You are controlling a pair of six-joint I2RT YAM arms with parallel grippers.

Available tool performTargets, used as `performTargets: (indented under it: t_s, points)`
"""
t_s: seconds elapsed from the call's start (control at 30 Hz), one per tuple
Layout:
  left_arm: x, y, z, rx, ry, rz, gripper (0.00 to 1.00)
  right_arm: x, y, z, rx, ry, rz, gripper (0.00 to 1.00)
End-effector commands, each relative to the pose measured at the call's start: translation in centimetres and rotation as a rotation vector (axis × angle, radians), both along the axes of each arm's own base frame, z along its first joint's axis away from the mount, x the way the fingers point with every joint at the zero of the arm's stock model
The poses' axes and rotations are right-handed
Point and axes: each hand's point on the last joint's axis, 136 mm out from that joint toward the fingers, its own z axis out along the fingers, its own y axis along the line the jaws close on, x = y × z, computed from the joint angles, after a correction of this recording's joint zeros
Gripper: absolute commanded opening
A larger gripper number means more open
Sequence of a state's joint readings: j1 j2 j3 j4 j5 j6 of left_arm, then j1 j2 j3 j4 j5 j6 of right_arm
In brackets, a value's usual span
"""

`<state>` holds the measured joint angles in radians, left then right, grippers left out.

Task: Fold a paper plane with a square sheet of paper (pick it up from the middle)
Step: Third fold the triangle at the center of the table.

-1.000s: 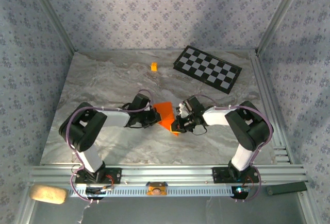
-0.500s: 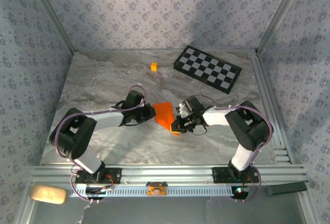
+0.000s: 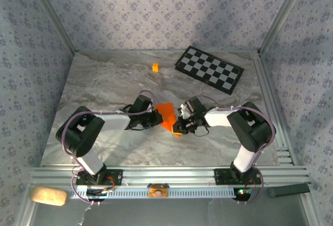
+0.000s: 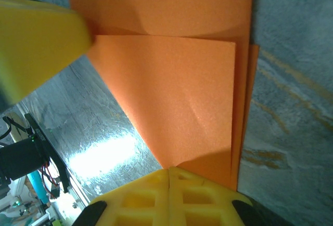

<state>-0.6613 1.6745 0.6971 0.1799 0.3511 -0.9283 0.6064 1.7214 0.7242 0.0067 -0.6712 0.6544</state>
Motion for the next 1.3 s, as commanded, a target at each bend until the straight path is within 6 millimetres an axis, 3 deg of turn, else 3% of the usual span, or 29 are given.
performTargets:
  t_s: [0.0, 0.2, 0.4, 0.67, 0.83, 0.93, 1.27]
  points:
    - [0.0, 0.5, -1.6, 0.020, 0.013, 0.015, 0.07, -1.6, -1.7, -1.7, -0.083, 0.071, -0.006, 0.00]
    - [-0.8, 1.9, -3.5, 0.076, 0.041, 0.034, 0.06, -0.7, -0.7, 0.9, -0.016, 0.016, -0.004, 0.00]
    - [-1.2, 2.2, -3.7, 0.090, 0.046, 0.020, 0.05, 0.4, 1.3, 4.0, 0.033, -0.073, 0.062, 0.00]
    - [-1.0, 2.0, -3.3, 0.091, 0.044, 0.005, 0.04, 1.3, 3.4, 1.8, -0.033, -0.055, 0.102, 0.01]
    - [-1.1, 2.0, -3.4, 0.090, 0.050, 0.003, 0.04, 1.6, 3.2, -0.3, -0.080, -0.034, 0.088, 0.01]
    - [-1.2, 2.0, -3.5, 0.095, 0.052, 0.001, 0.04, 0.7, 2.6, -1.3, -0.088, -0.007, 0.089, 0.01]
    - [-1.2, 2.3, -4.0, 0.104, 0.064, 0.003, 0.03, -1.4, 0.4, -0.5, -0.026, 0.014, 0.059, 0.03]
